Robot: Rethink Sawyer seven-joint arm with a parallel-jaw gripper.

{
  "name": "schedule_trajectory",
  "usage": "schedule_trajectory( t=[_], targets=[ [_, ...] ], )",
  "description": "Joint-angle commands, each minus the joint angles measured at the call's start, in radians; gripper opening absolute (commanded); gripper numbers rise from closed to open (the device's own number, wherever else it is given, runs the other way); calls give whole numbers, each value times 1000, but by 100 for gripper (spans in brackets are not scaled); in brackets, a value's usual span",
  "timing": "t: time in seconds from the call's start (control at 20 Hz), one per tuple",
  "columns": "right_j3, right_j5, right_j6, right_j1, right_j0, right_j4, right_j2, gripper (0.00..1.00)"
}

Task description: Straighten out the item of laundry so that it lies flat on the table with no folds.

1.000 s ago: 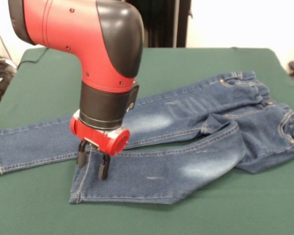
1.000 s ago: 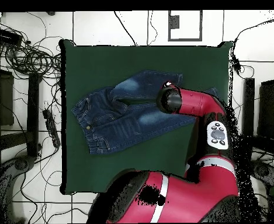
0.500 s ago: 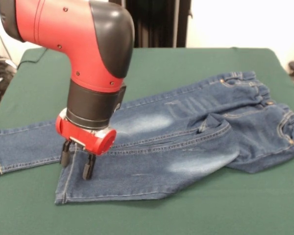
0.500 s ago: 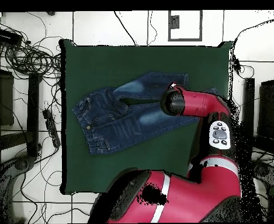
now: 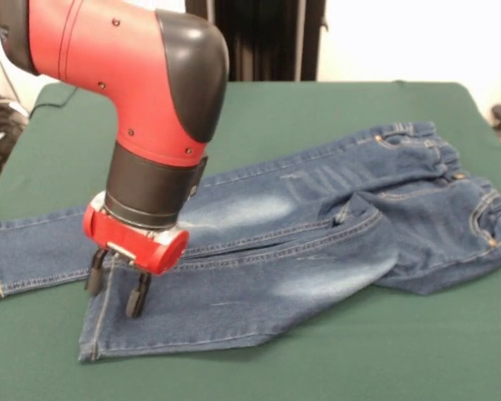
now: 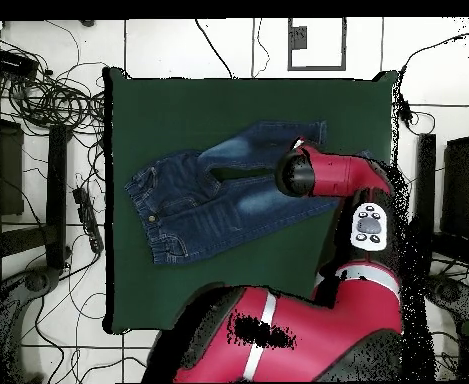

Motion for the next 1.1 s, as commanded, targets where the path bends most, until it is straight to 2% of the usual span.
schedule_trajectory(
  t=[0.05,0.25,0.7,0.9,1.1],
  targets=[
    [-61,-173,117,316,17,-61,-80,100],
    [-87,-174,87,336,0,-34,-70,100],
    [-78,-173,-95,291,-101,-121,71,100],
    [-55,-166,-118,263,-129,-156,109,100],
    [-27,-107,-153,225,-150,-183,132,100]
  ],
)
